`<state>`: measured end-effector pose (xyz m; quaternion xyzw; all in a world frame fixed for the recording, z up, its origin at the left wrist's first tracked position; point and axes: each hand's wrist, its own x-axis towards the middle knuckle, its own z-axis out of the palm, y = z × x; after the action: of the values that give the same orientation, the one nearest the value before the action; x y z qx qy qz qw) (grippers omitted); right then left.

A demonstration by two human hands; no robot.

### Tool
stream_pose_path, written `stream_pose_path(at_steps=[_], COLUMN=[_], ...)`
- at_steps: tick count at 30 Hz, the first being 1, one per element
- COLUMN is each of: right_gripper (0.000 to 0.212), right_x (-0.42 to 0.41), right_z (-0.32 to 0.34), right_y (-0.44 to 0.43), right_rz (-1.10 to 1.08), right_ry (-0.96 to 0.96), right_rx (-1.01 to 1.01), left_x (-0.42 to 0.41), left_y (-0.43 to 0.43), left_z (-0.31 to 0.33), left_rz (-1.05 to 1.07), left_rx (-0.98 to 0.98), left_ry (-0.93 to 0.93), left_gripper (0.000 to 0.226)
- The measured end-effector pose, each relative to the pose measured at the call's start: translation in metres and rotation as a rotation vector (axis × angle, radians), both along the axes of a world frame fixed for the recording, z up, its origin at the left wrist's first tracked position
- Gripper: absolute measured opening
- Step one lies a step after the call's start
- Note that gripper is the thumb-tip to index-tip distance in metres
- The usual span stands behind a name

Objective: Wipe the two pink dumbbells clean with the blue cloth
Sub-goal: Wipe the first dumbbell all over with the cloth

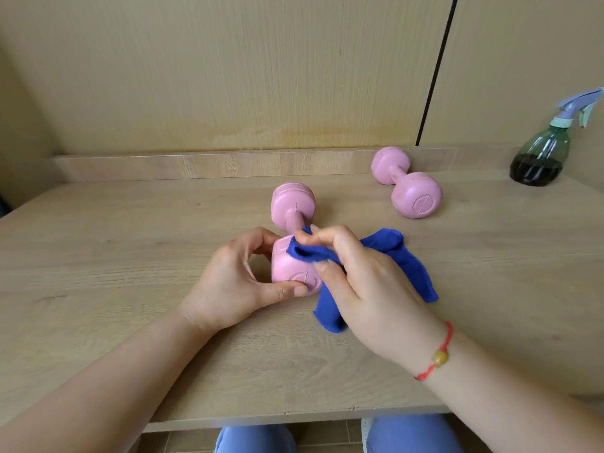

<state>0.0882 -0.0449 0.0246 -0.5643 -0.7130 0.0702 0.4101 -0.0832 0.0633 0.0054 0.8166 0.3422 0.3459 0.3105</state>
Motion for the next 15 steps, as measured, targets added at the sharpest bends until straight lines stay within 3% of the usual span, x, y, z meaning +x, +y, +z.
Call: stream_pose_path(at_steps=[4, 15], right_gripper=[0.011, 0.025], right_x=[-0.005, 0.001], right_z=[0.023, 0.005], right_y=[0.019, 0.047], right_rz=[-0.063, 0.011], right_ry=[0.001, 0.573], right_rx=[-0.116, -0.231], left_x=[-0.002, -0.006], left_y=[0.000, 0.007], left_z=[0.000, -0.007], left_rz=[-0.011, 0.096], left_rx=[0.005, 0.103], left_ry=[-0.001, 0.098], left_gripper=[0.056, 0.067])
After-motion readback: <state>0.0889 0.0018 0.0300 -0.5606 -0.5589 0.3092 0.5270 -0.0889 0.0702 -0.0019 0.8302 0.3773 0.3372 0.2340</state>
